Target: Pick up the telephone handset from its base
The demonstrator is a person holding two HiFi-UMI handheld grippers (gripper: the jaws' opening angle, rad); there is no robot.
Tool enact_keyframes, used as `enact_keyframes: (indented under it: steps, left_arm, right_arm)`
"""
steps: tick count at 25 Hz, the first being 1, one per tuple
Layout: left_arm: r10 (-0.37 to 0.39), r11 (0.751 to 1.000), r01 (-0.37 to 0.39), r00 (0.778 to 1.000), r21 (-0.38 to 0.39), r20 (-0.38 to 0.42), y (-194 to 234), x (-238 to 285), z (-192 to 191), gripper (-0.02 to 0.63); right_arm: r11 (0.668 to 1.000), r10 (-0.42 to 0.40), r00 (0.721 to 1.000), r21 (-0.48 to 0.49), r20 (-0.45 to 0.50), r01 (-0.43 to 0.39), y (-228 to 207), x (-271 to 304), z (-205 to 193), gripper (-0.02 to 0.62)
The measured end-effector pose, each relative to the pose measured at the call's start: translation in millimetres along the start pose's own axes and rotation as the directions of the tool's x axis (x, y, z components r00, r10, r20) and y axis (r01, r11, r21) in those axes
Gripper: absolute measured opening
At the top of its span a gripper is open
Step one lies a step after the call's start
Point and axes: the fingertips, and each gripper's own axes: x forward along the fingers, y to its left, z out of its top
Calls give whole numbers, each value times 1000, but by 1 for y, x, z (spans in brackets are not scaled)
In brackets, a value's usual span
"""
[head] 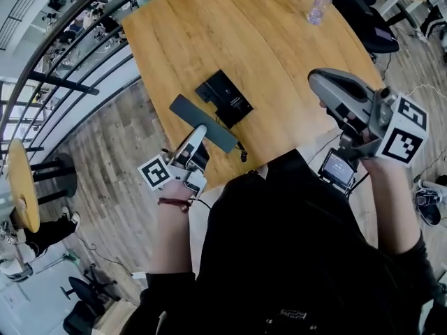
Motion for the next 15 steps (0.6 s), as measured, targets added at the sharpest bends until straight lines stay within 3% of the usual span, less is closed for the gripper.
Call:
enact_keyframes:
  steps: [4, 7, 11, 15]
  left_arm:
    - [-37, 998, 36, 999, 59, 12, -43, -12, 2, 78]
    - [-100, 994, 94, 990, 57, 103, -73, -5, 15, 78]
    - [-134, 988, 150, 949, -34, 284, -93, -16, 29, 78]
    - [-151, 986, 168, 925, -19, 349, -122, -39, 32, 78]
  right_arm:
    - [999, 30, 998, 17, -47, -30, 13, 7, -15, 15]
    - [998, 66, 996, 19, -64, -65, 11, 21, -13, 15]
    - [992, 128, 988, 6, -91, -128, 14, 50, -20, 15]
    - [984, 179, 980, 3, -91, -179, 34, 73, -16, 15]
